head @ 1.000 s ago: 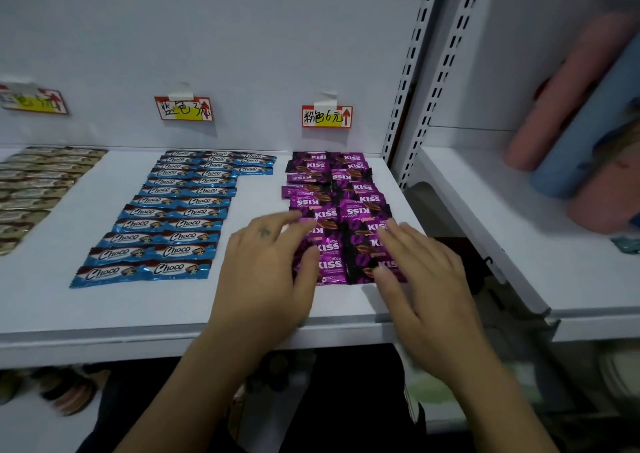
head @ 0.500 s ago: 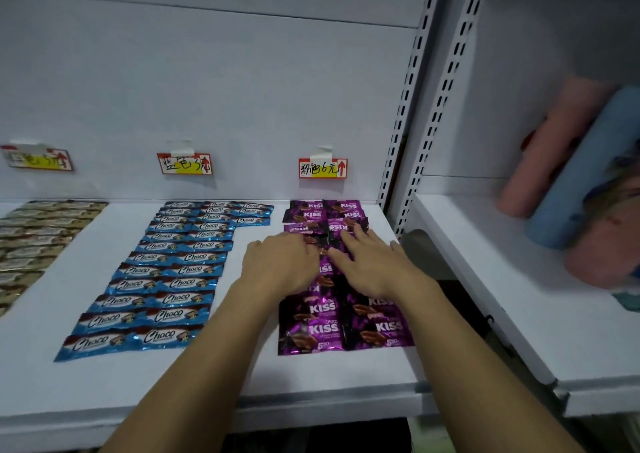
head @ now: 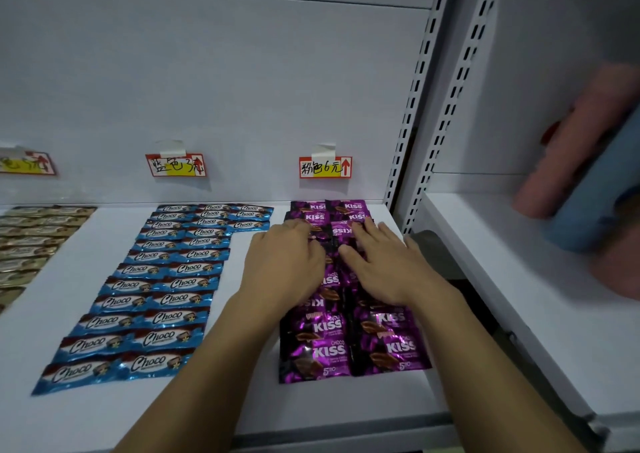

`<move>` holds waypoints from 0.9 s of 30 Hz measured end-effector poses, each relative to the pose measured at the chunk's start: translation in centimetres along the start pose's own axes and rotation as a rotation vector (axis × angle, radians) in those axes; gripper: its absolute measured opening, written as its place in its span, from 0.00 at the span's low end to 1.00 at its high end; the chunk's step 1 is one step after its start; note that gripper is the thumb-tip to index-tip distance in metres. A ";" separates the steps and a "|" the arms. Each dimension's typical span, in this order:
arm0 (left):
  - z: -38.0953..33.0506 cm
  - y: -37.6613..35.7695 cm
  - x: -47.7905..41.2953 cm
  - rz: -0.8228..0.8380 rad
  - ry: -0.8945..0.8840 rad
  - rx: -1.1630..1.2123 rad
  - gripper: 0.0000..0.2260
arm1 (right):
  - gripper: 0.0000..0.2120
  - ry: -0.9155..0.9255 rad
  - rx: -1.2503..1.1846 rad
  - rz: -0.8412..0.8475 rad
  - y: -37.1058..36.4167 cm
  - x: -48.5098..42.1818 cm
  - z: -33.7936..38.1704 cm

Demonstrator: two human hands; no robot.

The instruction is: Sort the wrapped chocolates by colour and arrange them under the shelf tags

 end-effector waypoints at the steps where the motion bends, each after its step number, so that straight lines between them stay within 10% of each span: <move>1: -0.1 -0.2 -0.6 0.041 -0.006 -0.028 0.19 | 0.32 -0.004 -0.001 -0.002 0.3 -0.5 0.0; 7: 0.2 -2.3 -4.2 0.371 0.055 -0.144 0.27 | 0.31 -0.025 0.007 0.042 0.4 -3.8 0.6; 27: 0.8 -5.4 -5.9 0.444 0.029 -0.217 0.27 | 0.32 -0.041 0.019 0.088 -1.2 -6.8 -0.5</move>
Point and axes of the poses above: each hand's wrist, its own x-axis away from the middle knuckle, its own y-axis out of the back of the hand, z = x × y, the point moved 1 cm from there along -x, towards the middle knuckle, and after that the axes turned 5 degrees about -z, right-handed, at the moved point
